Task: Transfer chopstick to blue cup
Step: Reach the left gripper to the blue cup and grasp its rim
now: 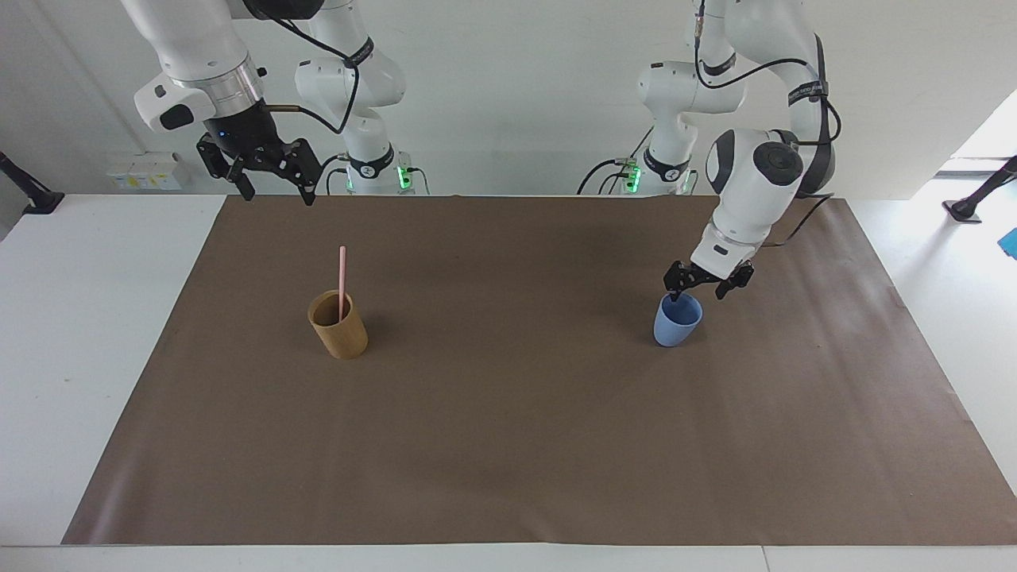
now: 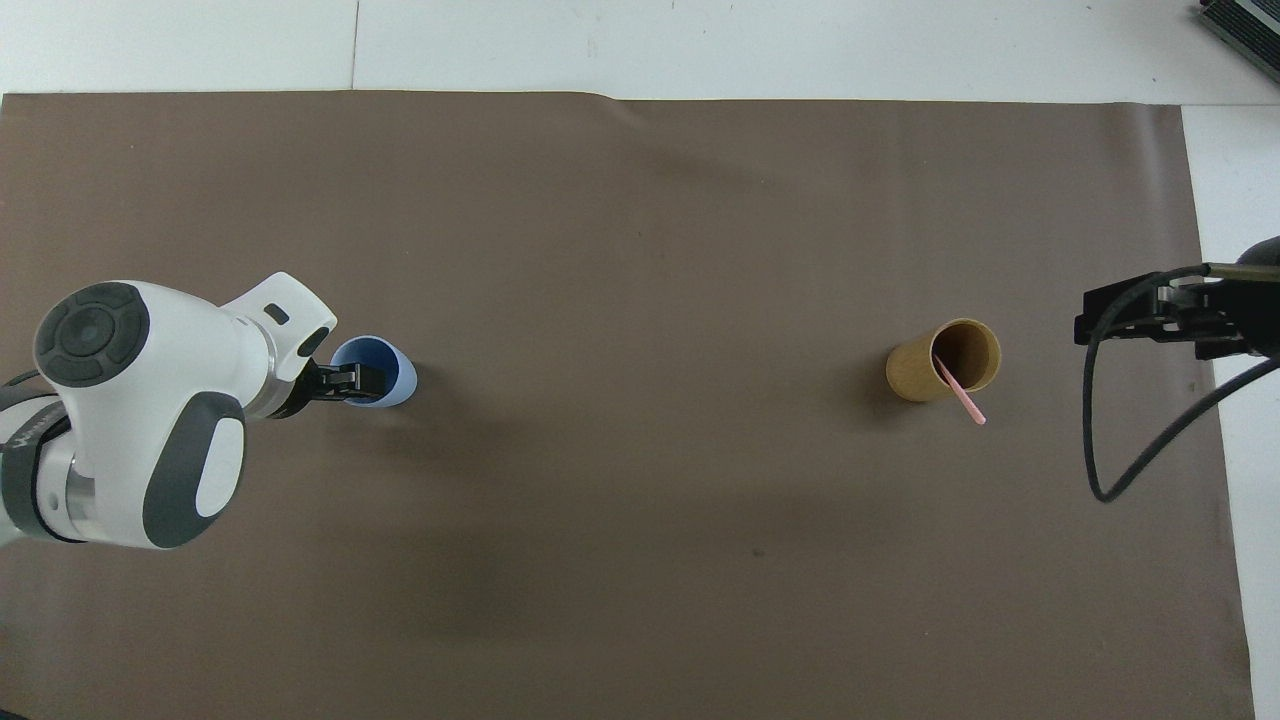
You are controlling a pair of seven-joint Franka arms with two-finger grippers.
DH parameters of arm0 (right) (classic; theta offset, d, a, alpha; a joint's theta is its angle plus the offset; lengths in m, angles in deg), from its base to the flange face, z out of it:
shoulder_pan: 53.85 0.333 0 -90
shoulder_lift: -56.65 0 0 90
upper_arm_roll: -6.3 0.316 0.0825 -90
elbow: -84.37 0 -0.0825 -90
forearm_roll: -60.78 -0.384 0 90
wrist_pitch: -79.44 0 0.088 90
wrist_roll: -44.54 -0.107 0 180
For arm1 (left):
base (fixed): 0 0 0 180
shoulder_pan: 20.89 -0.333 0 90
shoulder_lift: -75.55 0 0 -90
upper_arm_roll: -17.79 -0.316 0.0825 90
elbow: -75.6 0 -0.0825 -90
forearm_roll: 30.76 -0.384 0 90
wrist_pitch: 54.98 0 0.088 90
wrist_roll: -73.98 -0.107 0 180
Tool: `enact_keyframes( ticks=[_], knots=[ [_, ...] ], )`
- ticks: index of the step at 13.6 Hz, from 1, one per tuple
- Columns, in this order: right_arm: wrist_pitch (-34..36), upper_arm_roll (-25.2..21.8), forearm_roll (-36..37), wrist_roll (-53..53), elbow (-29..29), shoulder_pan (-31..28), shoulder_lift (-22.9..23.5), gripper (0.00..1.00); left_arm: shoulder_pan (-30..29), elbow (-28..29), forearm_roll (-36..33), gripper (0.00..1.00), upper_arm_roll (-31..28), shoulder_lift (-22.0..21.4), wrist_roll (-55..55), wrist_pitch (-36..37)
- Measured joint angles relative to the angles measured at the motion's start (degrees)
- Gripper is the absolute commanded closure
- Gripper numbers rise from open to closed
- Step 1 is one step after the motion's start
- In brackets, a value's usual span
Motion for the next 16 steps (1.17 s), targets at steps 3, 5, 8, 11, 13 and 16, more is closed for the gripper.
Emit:
enact_keyframes(
  ticks=[3, 5, 8, 11, 13, 16],
  knots=[
    [0.0, 0.0, 0.0, 0.0, 0.0, 0.0, 0.0, 0.0, 0.0, 0.01, 0.0, 1.0, -0.05, 1.0, -0.07, -1.15],
    [0.0, 0.0, 0.0, 0.0, 0.0, 0.0, 0.0, 0.0, 0.01, 0.01, 0.0, 1.0, 0.02, 1.22, -0.31, -1.16],
    [0.0, 0.01, 0.0, 0.0, 0.0, 0.0, 0.0, 0.0, 0.05, 0.01, 0.0, 1.0, 0.15, 1.23, -1.32, -1.25],
    [0.0, 0.05, 0.0, 0.0, 0.01, 0.0, 0.0, 0.0, 0.07, -0.5, 0.1, 1.0, 0.25, 1.22, -2.62, -1.37],
    [0.0, 0.0, 0.0, 0.0, 0.03, -0.04, 0.0, 0.0, 0.12, -1.61, 0.1, 1.0, 0.31, 1.44, -2.66, -0.6],
    [0.0, -0.07, 0.0, 0.0, 0.07, -1.02, 0.0, 0.0, 1.26, -7.4, 0.1, 1.0, 0.42, 1.72, -2.6, 6.0]
  ],
)
